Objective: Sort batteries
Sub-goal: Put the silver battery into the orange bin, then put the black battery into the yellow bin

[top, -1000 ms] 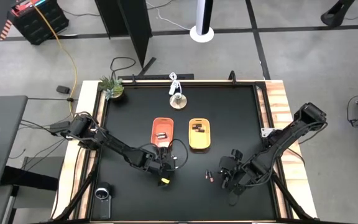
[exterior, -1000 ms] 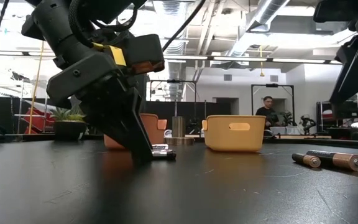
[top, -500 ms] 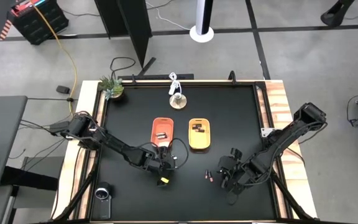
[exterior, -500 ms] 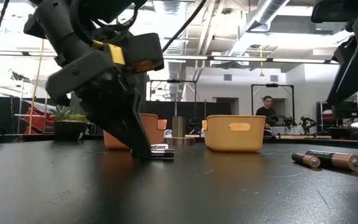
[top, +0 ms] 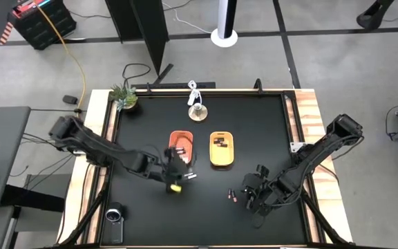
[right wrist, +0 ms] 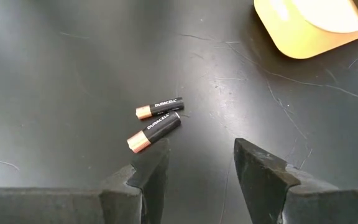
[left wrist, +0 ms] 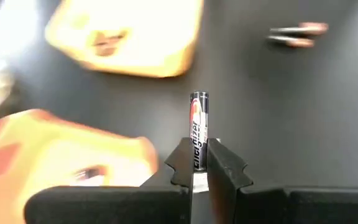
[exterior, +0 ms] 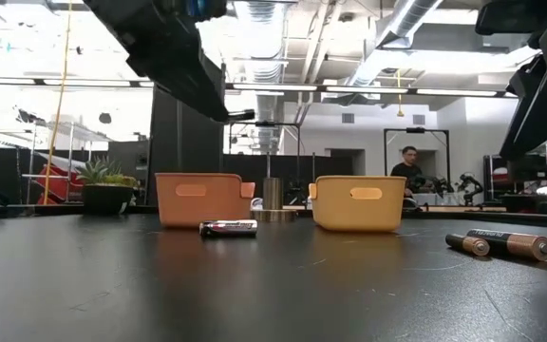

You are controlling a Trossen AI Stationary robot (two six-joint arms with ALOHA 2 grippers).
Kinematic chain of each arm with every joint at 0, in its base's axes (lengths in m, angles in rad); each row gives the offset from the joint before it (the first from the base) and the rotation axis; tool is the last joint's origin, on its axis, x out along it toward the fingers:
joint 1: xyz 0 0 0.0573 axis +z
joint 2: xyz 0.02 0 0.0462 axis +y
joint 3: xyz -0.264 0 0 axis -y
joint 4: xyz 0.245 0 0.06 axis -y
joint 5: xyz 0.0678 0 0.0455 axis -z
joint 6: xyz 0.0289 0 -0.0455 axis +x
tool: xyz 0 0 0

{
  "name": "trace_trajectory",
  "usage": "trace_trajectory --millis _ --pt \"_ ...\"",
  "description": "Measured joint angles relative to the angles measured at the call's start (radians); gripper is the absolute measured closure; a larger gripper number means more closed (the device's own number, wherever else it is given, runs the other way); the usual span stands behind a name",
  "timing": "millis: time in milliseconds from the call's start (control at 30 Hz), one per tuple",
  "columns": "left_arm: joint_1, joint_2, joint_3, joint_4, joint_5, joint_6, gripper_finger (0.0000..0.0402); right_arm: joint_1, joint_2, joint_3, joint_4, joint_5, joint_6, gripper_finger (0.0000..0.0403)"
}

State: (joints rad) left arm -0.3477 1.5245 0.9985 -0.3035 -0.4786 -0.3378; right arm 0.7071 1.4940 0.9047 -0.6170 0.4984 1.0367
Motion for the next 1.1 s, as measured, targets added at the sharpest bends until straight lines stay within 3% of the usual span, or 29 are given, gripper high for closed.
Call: trace_trajectory --millis 100,300,567,700,900,1100 --pt "0.046 -0.065 0.0 -0.098 -0.045 -0.034 0.0385 -0.001 0.0 0.0 0.002 0.0 0.0 0.0207" --pt "0.155 -0.075 -0.004 -0.23 -0.019 -0.031 0.0379 0.0 0.0 0.0 0.014 0.0 0.001 0.0207" --pt "0.197 -0.065 -0.022 -0.243 0.002 -0.011 0.0259 0.015 0.0 0.0 0.03 0.0 0.015 0.0207" --pt "0.177 -0.065 -0.022 -0.239 0.003 -0.023 0.0219 0.019 0.0 0.0 0.027 0.0 0.036 0.0207" --pt "0.137 -0.066 -0.022 -0.191 -0.008 -0.047 0.0211 0.017 0.077 0.0 0.036 -0.035 0.066 0.0205" --pt "0.103 -0.066 -0.022 -0.15 -0.009 -0.058 0.0221 0.018 0.185 0.0 0.161 -0.051 0.058 0.0193"
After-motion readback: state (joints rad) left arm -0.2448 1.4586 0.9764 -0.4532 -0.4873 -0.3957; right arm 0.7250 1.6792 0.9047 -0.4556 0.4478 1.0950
